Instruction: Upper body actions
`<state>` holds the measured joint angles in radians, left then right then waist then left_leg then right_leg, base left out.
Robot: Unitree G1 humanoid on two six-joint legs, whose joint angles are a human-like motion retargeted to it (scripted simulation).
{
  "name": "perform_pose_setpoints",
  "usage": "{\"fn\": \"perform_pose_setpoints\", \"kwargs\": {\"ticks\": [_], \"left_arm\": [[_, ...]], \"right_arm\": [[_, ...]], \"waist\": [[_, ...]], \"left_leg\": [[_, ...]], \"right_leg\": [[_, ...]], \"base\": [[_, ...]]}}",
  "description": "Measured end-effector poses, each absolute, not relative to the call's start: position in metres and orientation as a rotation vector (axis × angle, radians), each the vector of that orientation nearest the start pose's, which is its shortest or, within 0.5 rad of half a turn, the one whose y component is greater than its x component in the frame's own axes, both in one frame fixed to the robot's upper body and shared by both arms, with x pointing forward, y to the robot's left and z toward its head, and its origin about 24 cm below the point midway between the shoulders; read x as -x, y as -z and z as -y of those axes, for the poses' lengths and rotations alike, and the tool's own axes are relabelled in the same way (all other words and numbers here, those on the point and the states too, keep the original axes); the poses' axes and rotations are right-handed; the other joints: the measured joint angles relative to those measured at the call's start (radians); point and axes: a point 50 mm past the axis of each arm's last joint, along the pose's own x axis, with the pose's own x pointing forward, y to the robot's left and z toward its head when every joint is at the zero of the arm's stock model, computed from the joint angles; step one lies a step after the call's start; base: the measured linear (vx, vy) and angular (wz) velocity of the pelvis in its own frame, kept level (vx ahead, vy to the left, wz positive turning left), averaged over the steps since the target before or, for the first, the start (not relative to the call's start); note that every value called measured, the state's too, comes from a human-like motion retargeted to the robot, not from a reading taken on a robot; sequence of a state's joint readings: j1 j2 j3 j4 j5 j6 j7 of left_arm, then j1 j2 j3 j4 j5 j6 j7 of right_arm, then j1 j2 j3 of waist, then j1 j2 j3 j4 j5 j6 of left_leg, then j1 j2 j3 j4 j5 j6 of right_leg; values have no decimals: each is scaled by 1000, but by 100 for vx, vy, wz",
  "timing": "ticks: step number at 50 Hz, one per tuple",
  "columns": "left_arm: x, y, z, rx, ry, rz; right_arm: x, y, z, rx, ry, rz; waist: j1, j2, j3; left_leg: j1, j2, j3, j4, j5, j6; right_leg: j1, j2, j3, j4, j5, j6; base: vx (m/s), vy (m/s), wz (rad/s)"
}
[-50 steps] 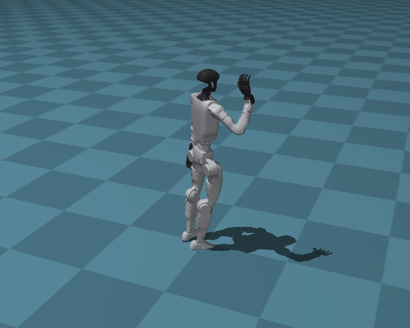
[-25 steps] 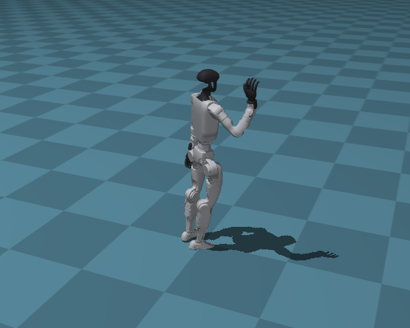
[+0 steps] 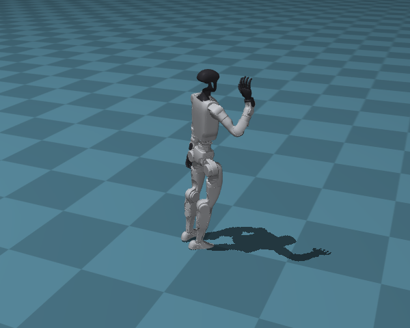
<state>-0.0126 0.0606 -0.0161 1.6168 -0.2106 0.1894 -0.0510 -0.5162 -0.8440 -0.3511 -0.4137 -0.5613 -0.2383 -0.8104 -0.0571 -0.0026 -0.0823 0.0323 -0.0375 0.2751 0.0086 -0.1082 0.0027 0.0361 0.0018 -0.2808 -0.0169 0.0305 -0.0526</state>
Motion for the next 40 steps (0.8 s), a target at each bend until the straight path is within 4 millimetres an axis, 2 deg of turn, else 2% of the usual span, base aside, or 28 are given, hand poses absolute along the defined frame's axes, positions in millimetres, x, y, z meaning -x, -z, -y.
{"fn": "perform_pose_setpoints", "kwargs": {"ticks": [5, 9, 12, 15, 18, 22, 33, 37, 40], "left_arm": [[17, 178, -168, 173, -162, -1789], [19, 178, -169, 171, -164, -1795], [19, 178, -171, 164, -163, -1796], [17, 178, -172, 159, -167, -1790], [16, 178, -173, 163, -172, -1783], [15, 178, -174, 157, -171, -1781], [11, 179, -174, 151, -167, -1767], [10, 179, -172, 152, -161, -1766], [10, 179, -171, 153, -159, -1765]], "right_arm": [[-191, -337, 261, 699, 1036, 1523], [-206, -325, 275, 471, 999, 1373], [-211, -320, 281, 336, 958, 1324], [-209, -320, 282, 296, 959, 1334], [-206, -323, 276, 355, 956, 1375], [-200, -330, 259, 500, 901, 1481], [-168, -344, 202, 974, 814, 1971], [-164, -347, 200, 1040, 863, 2005], [-168, -348, 211, 1006, 926, 1918]], "waist": [[1, 0, 2], [-1, -1, 5], [-7, -5, 9], [-7, -9, 13], [-6, -12, 13], [-3, -16, 12], [5, -22, 15], [5, -20, 19], [6, -18, 21]], "left_leg": [[2, 1, 5, 0, -1, 0], [3, 2, 7, 2, 0, 0], [4, 2, 2, 3, 1, 0], [5, 2, -1, 3, 2, 0], [4, 3, -1, 3, 3, 0], [6, 4, 1, 2, 3, 0], [5, 5, 2, 2, 5, -2], [3, 4, -3, 3, 6, -2], [3, 3, -6, 4, 7, -1]], "right_leg": [[1, 1, 2, -1, 1, -1], [5, 3, 2, -2, 0, -2], [10, 4, -2, -3, -1, -2], [12, 4, -4, -3, -2, -2], [12, 5, -5, -3, -2, -2], [12, 6, -3, -2, -1, -3], [7, 4, 0, -1, 2, -2], [9, 2, -4, -1, 1, -2], [10, 1, -7, -2, 1, -1]], "base": [[0, 0, 0], [0, 0, 0], [0, 0, 0], [0, 0, 0], [0, 0, 0], [0, 0, 0], [0, 0, 0], [0, 0, 0], [0, 0, 0]]}}
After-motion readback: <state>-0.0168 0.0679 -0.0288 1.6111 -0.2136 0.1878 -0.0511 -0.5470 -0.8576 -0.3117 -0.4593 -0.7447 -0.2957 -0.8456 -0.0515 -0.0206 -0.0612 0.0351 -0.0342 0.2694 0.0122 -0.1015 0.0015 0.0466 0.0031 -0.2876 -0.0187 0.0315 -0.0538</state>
